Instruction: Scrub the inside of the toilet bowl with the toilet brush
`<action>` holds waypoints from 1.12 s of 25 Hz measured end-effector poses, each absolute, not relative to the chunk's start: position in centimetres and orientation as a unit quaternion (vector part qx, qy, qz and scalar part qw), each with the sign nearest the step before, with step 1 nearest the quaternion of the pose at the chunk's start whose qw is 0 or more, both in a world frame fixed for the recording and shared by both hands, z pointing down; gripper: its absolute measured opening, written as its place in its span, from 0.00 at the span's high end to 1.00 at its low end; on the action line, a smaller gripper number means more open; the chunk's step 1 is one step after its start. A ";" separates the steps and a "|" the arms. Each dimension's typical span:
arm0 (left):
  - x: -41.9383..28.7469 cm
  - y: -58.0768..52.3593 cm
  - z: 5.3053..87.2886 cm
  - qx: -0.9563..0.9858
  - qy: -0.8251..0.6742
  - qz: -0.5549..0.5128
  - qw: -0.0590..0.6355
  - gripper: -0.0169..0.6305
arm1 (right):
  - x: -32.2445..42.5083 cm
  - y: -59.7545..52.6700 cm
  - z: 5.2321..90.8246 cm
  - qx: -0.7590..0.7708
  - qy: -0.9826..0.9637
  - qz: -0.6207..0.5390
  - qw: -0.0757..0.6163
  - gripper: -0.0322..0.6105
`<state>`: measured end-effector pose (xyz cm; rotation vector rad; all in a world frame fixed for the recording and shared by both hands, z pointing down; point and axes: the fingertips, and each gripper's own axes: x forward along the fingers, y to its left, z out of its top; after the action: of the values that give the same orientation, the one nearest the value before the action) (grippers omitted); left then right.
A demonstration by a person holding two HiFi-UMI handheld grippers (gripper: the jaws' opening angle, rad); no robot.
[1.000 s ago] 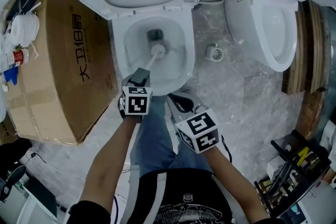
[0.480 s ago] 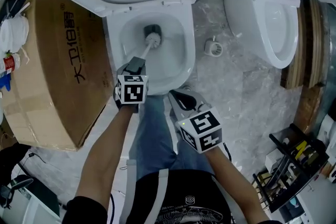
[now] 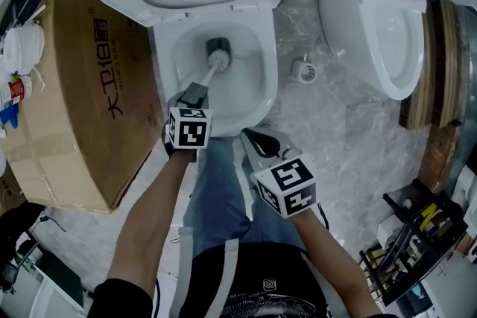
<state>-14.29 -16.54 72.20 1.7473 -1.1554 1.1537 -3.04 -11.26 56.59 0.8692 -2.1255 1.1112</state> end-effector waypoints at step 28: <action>-11.4 -7.0 53.4 0.693 -0.551 0.345 0.312 0.74 | 1.0 -6.6 46.4 0.312 -0.854 0.345 0.234 0.95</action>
<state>-11.38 -7.00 53.45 1.8279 -1.4541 0.9099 1.03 -6.62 46.36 0.8567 -2.3432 0.9473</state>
